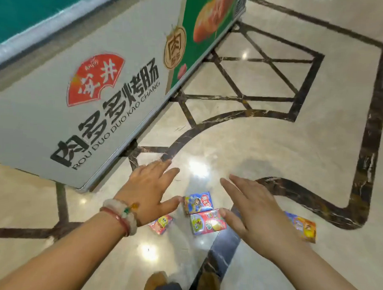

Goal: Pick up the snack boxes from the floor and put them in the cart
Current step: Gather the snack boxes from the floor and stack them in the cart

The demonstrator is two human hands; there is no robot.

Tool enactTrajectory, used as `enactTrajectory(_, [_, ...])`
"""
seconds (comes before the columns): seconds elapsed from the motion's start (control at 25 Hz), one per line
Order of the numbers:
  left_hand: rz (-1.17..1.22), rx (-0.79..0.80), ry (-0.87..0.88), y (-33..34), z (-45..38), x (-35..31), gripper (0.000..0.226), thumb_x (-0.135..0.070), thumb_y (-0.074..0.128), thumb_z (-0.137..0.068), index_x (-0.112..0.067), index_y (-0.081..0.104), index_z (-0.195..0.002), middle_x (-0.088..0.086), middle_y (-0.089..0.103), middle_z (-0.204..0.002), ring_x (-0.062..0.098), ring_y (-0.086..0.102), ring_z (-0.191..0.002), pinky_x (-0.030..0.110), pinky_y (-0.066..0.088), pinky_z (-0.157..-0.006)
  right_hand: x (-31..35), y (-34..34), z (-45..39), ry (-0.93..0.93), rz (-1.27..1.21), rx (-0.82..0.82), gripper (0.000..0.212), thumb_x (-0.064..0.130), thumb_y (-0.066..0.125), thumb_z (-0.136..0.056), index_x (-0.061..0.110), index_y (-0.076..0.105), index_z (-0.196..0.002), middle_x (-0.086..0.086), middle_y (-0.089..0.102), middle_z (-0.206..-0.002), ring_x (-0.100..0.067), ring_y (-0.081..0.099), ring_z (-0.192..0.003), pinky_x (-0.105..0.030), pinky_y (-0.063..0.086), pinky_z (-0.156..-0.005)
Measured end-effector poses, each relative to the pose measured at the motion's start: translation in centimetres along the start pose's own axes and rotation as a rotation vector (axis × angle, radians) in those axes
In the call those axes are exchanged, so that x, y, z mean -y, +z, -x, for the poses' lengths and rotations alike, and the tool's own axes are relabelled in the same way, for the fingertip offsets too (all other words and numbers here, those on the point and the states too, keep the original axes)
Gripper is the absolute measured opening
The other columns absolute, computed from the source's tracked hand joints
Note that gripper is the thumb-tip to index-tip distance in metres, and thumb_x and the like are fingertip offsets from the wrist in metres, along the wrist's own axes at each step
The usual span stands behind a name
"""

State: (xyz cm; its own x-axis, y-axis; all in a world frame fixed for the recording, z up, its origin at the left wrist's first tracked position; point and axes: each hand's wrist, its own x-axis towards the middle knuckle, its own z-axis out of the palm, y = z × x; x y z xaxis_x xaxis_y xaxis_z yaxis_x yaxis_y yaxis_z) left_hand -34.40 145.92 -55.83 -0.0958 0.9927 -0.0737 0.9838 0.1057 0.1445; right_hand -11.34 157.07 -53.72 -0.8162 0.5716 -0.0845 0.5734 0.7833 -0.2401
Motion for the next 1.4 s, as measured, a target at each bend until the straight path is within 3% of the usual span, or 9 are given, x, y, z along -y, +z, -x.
enactTrajectory(0.16, [-0.049,0.169,0.008,15.3,-1.7,5.6,0.066,-0.062,0.049,-0.066,-0.019,0.048,-0.116,0.010,0.068,-0.110,0.029,0.068,-0.095,0.045,0.055,-0.071,-4.4,15.9,-4.0,-0.042,-0.005,0.176,0.058,0.054,0.038,-0.091,0.011,0.067,-0.116,-0.010,0.069,-0.113,-0.026,0.068,-0.096,-0.038,0.054,-0.080])
enactTrajectory(0.28, [-0.209,0.424,0.033,28.3,-2.5,9.4,0.078,-0.051,0.062,-0.079,-0.022,0.027,-0.143,0.004,0.036,-0.149,0.027,0.036,-0.136,0.050,0.036,-0.104,-7.5,29.9,-7.5,-0.147,0.067,0.312,0.053,0.041,0.070,-0.063,0.010,0.070,-0.106,-0.009,0.071,-0.102,-0.026,0.071,-0.085,-0.032,0.056,-0.069])
enactTrajectory(0.36, [-0.245,0.748,0.072,34.5,-3.1,10.8,0.082,-0.037,0.059,-0.088,-0.026,0.007,-0.151,-0.002,0.005,-0.159,0.024,0.001,-0.146,0.050,0.007,-0.116,-9.0,35.6,-10.3,-0.112,0.034,0.435,0.056,0.042,0.057,-0.076,0.013,0.059,-0.123,-0.006,0.062,-0.121,-0.025,0.061,-0.109,-0.026,0.046,-0.084])
enactTrajectory(0.48, [-0.217,0.865,0.113,42.9,-2.8,12.8,0.097,-0.033,0.069,-0.082,-0.026,0.002,-0.151,0.000,0.003,-0.159,0.025,-0.003,-0.146,0.051,0.000,-0.115,-10.3,43.2,-13.5,-0.115,0.173,0.536,0.070,0.034,0.057,-0.089,0.018,0.026,-0.149,-0.005,0.029,-0.154,-0.022,0.031,-0.139,-0.029,0.027,-0.108])
enactTrajectory(0.76, [-0.234,0.713,0.202,46.5,-2.0,13.2,0.094,-0.036,0.074,-0.071,-0.024,0.019,-0.146,0.002,0.042,-0.138,0.027,0.037,-0.125,0.045,0.022,-0.101,-10.8,45.6,-16.2,-0.141,0.250,0.672,0.086,0.039,0.068,-0.085,0.019,0.015,-0.151,-0.004,0.033,-0.150,-0.023,0.035,-0.134,-0.034,0.033,-0.106])
enactTrajectory(0.88, [-0.257,0.683,0.139,46.3,-3.4,13.3,0.103,-0.040,0.077,-0.068,-0.022,0.015,-0.148,0.002,0.048,-0.130,0.026,0.039,-0.118,0.040,0.025,-0.093,-11.3,46.5,-17.1,-0.121,0.239,0.678,0.092,0.040,0.074,-0.079,0.020,0.020,-0.150,-0.006,0.044,-0.141,-0.025,0.043,-0.126,-0.032,0.038,-0.099])
enactTrajectory(1.04, [-0.179,0.548,0.010,45.7,-4.5,13.4,0.073,-0.046,0.074,-0.069,-0.019,0.041,-0.129,0.002,0.044,-0.123,0.024,0.038,-0.115,0.036,0.026,-0.091,-11.2,46.5,-17.1,-0.112,0.249,0.682,0.092,0.039,0.079,-0.073,0.022,0.027,-0.146,-0.009,0.041,-0.130,-0.029,0.047,-0.113,-0.031,0.040,-0.086])
enactTrajectory(1.24, [0.461,0.321,-0.433,44.3,-6.4,14.5,0.057,-0.043,0.076,-0.073,-0.015,0.045,-0.111,0.005,0.049,-0.111,0.025,0.054,-0.102,0.035,0.045,-0.088,-11.6,44.6,-17.4,-0.033,0.055,0.476,0.051,0.030,0.066,-0.085,0.013,0.044,-0.128,-0.010,0.041,-0.122,-0.028,0.051,-0.100,-0.032,0.043,-0.076])
enactTrajectory(1.4, [1.194,0.100,-0.821,39.8,-6.6,14.4,0.039,-0.039,0.077,-0.069,-0.013,0.062,-0.094,0.008,0.068,-0.093,0.024,0.065,-0.081,0.040,0.052,-0.087,-11.1,39.9,-17.6,0.408,-0.479,0.285,0.037,0.019,0.068,-0.084,0.009,0.051,-0.115,-0.010,0.060,-0.110,-0.026,0.059,-0.095,-0.032,0.046,-0.075])
